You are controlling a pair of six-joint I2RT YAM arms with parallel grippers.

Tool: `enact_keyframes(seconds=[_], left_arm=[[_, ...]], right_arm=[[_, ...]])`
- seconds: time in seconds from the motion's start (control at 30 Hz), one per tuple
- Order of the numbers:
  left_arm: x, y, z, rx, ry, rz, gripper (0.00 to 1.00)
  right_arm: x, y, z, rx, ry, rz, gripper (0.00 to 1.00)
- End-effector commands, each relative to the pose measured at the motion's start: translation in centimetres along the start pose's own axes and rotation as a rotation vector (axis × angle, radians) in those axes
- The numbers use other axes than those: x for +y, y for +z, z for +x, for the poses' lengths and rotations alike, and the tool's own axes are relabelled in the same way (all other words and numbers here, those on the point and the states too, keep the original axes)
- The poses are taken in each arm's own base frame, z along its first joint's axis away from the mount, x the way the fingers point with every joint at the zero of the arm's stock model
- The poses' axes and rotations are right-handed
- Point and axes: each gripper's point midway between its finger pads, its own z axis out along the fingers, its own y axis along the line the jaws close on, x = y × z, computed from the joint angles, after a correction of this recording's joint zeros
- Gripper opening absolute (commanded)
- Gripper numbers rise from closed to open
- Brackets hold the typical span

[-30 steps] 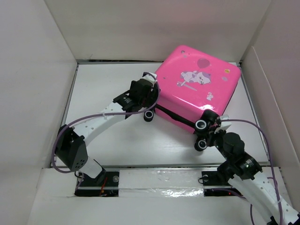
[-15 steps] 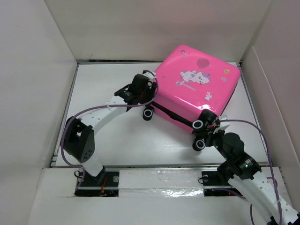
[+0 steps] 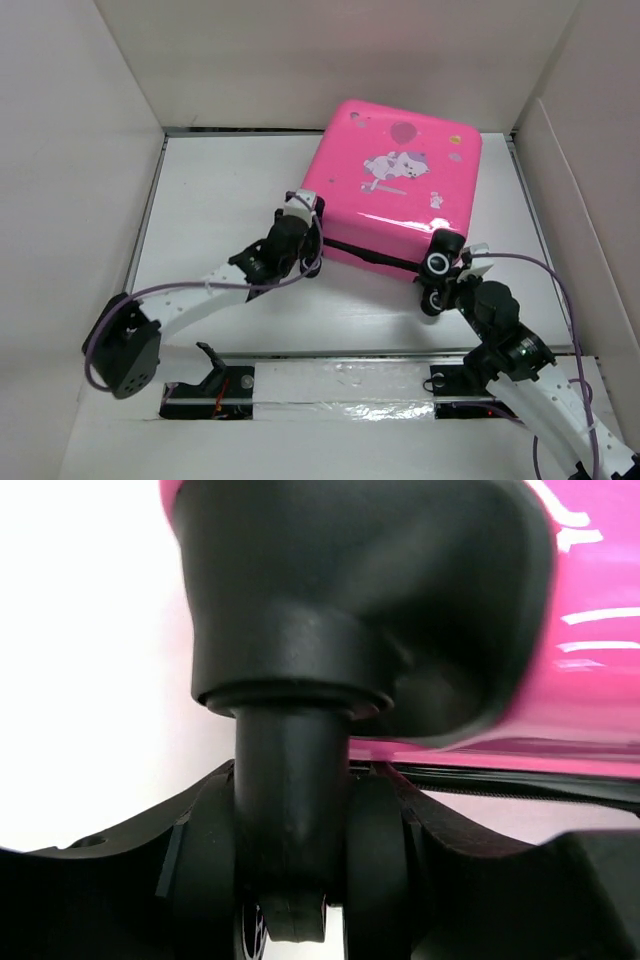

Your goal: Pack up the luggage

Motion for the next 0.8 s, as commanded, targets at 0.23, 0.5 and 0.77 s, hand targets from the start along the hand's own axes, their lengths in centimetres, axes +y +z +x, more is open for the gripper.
enact_keyframes(seconds=[0.23, 0.5, 0.77], left_arm=[[-9.9, -8.2, 4.1, -0.067, -0.186, 0.237, 0.0], [-16.5, -10.2, -2.7, -0.177, -0.217, 0.544, 0.0], [-21.3, -12.2, -7.6, -0.211, -0.28, 0.852, 0.0]], right_arm=[[1.8, 1.1, -11.2, -0.263, -0.042, -0.021, 0.0], [7.9, 5.0, -4.6, -0.2, 0.105, -0.314, 0.0], [17.0, 4.9, -6.8, -0.243, 0.103, -0.527, 0.0]])
